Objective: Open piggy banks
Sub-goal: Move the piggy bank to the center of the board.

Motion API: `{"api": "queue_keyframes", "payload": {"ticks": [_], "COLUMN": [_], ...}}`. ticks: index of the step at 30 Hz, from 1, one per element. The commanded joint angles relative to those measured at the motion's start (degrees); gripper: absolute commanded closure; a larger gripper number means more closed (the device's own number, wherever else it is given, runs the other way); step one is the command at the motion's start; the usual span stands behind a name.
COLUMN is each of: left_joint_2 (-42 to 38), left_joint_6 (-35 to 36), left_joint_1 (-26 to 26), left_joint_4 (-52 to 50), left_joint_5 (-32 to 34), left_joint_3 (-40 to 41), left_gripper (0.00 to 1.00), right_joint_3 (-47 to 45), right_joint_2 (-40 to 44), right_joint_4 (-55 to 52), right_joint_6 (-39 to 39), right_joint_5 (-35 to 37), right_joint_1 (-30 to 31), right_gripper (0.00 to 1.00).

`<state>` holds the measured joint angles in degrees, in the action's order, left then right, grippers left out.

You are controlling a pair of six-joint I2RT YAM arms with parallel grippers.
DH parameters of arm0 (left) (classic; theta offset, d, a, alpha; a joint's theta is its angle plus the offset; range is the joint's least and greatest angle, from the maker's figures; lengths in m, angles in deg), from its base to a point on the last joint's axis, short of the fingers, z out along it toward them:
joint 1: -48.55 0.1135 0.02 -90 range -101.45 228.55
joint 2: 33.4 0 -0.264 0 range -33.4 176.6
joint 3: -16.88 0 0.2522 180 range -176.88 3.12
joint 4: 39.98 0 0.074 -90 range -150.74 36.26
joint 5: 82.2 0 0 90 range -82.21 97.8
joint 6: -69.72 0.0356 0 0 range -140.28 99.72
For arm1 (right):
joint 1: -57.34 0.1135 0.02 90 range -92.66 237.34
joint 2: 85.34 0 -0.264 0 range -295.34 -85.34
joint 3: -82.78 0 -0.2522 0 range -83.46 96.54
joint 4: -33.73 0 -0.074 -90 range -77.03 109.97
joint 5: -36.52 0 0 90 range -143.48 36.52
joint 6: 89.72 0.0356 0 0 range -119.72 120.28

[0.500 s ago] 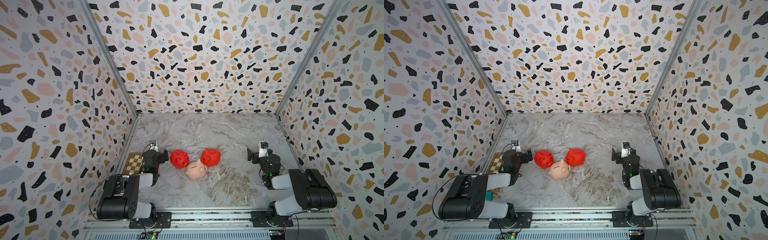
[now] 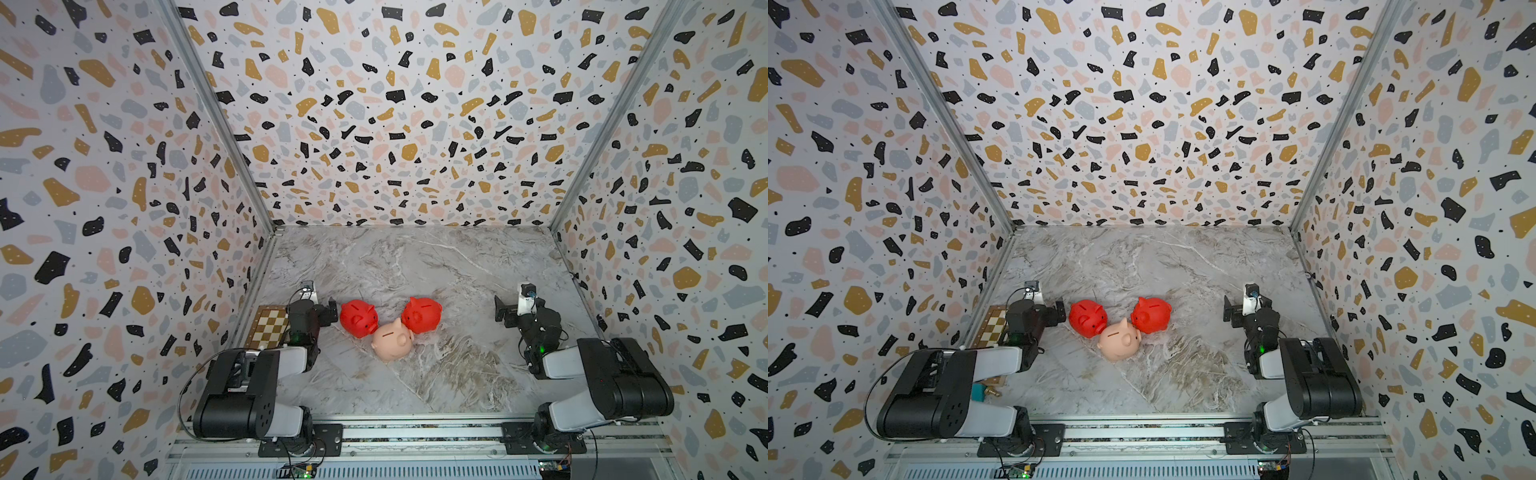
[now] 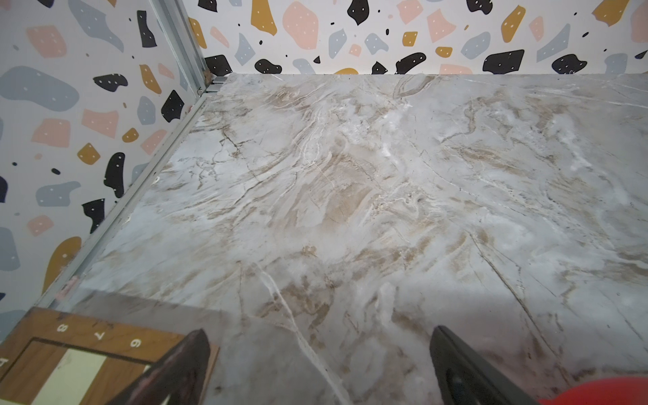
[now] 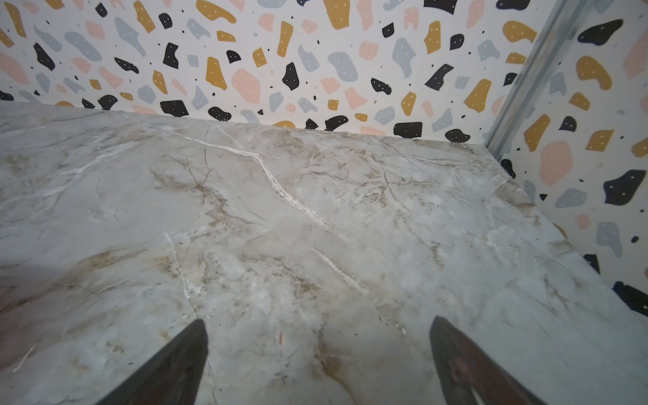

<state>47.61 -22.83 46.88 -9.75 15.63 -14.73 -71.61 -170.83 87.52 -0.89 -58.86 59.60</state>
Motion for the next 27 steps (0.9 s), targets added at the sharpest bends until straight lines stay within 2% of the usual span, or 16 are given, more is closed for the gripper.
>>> {"api": "queue_keyframes", "payload": {"ticks": [1, 11, 13, 14, 17, 19, 21, 24, 27], "left_joint_2": [-0.25, -0.30, -0.48, -1.62, -8.28, -11.87, -16.20, -20.82, -23.07], "left_joint_6": [0.47, 0.51, 0.53, 0.44, -1.03, -2.85, -6.80, -13.01, -19.66], "left_joint_1": [-0.17, -0.17, -0.17, -0.17, -0.26, -0.32, -0.35, -0.35, -0.70], "left_joint_4": [1.63, 1.63, 2.19, 0.67, -14.24, -19.39, -21.94, -26.17, -33.07], "left_joint_5": [0.34, 0.25, 0.62, 0.89, 3.65, 6.63, 8.71, 7.29, 4.00], "left_joint_3": [-1.14, -1.07, -1.01, -1.51, -6.30, -7.84, -8.34, -9.65, -11.79], "left_gripper": [0.01, 0.01, 0.01, 0.01, 0.01, 0.01, 0.01, 0.01, 0.01], "right_joint_3": [1.33, 1.44, 4.29, 6.65, 12.81, 14.34, 15.41, 18.44, 23.50], "right_joint_2": [0.78, 1.11, 2.94, 4.27, 6.65, 7.97, 9.34, 10.82, 10.99], "right_joint_4": [0.09, -0.12, -6.46, -11.42, -23.88, -27.08, -29.82, -35.98, -45.89], "right_joint_6": [-0.16, 0.00, 0.54, 0.37, 1.94, 3.39, 5.91, 11.28, 24.94], "right_joint_5": [-0.23, 0.26, 1.30, 1.23, 3.87, 5.31, 6.96, 6.38, 7.58], "right_joint_1": [-0.11, 0.00, -0.04, -0.02, 0.33, 0.87, 1.76, 2.04, 0.90], "right_gripper": [0.00, 0.00, 0.00, 0.00, 0.00, 0.00, 0.00, 0.00, 0.00]}}
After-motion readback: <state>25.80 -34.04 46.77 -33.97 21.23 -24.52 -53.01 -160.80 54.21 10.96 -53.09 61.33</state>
